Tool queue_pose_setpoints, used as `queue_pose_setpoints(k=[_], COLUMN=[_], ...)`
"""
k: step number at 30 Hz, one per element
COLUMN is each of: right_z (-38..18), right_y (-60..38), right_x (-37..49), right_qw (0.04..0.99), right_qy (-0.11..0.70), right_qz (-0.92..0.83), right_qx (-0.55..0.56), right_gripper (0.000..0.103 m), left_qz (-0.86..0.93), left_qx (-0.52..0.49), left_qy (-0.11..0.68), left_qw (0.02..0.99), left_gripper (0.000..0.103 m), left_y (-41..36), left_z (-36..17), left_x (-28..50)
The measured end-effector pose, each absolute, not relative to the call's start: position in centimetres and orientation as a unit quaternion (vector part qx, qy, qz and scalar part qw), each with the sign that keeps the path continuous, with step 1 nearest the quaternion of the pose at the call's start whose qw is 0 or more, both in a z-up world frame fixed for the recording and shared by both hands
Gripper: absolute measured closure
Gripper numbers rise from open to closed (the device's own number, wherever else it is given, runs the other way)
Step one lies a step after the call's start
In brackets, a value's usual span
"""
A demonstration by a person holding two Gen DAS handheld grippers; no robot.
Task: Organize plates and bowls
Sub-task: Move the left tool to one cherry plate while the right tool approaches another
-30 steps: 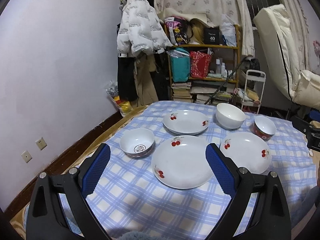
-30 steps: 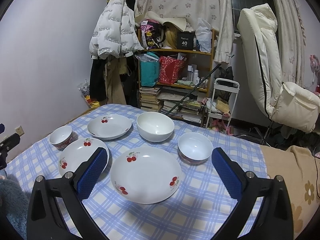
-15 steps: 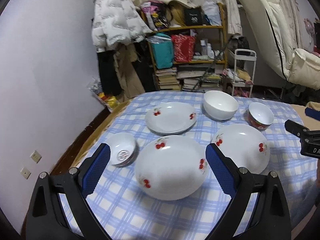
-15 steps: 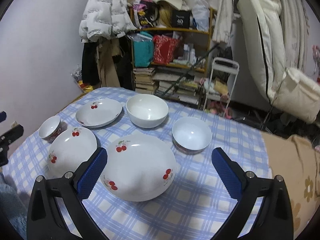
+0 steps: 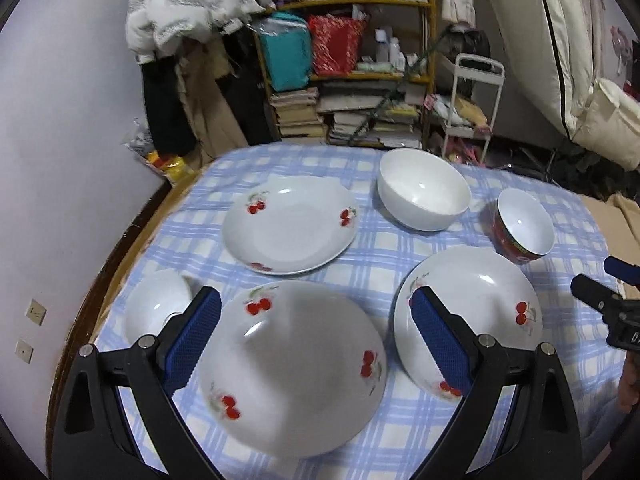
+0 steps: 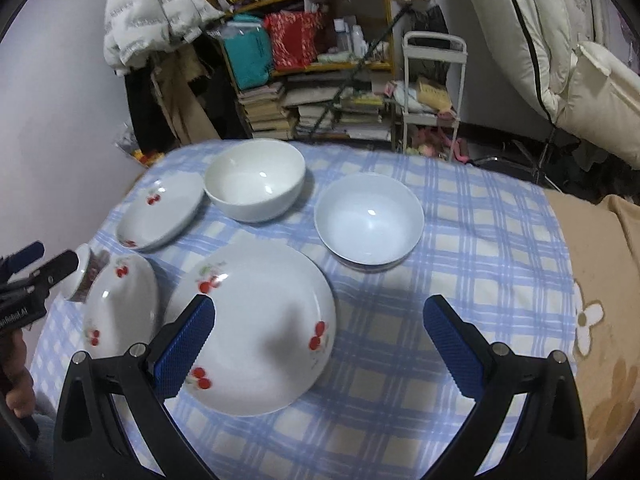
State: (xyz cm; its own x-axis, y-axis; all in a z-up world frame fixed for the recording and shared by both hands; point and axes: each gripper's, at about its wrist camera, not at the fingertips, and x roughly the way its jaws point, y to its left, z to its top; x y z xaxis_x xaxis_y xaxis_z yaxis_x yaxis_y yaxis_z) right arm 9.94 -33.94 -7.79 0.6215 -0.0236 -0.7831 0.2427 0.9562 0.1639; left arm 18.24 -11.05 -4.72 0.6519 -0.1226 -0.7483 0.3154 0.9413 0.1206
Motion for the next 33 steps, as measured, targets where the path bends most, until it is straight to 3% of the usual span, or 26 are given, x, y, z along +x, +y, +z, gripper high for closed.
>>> queue_pose_setpoints(k=[16, 23, 28, 30, 33], right_z=[-13.1, -14.9, -15.6, -15.8, -16.0], right_y=[-33.8, -34.0, -33.7, -33.7, -33.9], right_x=[13.4, 14.3, 14.5, 14.6, 14.6], right_qw=[0.865, 0.85, 0.844, 0.843, 0.836], right_qy=[0.489, 0.513, 0.523, 0.526, 0.535], right_qz=[-0.074, -0.063, -0.056, -0.051, -0.04], right_qx=[0.087, 0.1, 0.101, 0.102, 0.113], right_gripper=[0.0, 0.007, 0.011, 0.018, 0.033], left_qz=[-0.202, -0.232, -0.235, -0.237, -0.244], left_qx=[0.153, 0.159, 0.16, 0.157, 0.158], left_qy=[0.477, 0.498, 0.522, 0.533, 0.543], left_qw=[0.842, 0.82, 0.804, 0.797, 0.788], left_gripper=[0.008, 0.012, 0.029, 0.037, 0.039], left_y=[-16.7, -17.8, -18.7, -18.8, -19.3], left_z=[-11.3, -12.9, -14.0, -14.4, -14.9], left_x=[22.9, 23.5, 23.9, 24.1, 24.1])
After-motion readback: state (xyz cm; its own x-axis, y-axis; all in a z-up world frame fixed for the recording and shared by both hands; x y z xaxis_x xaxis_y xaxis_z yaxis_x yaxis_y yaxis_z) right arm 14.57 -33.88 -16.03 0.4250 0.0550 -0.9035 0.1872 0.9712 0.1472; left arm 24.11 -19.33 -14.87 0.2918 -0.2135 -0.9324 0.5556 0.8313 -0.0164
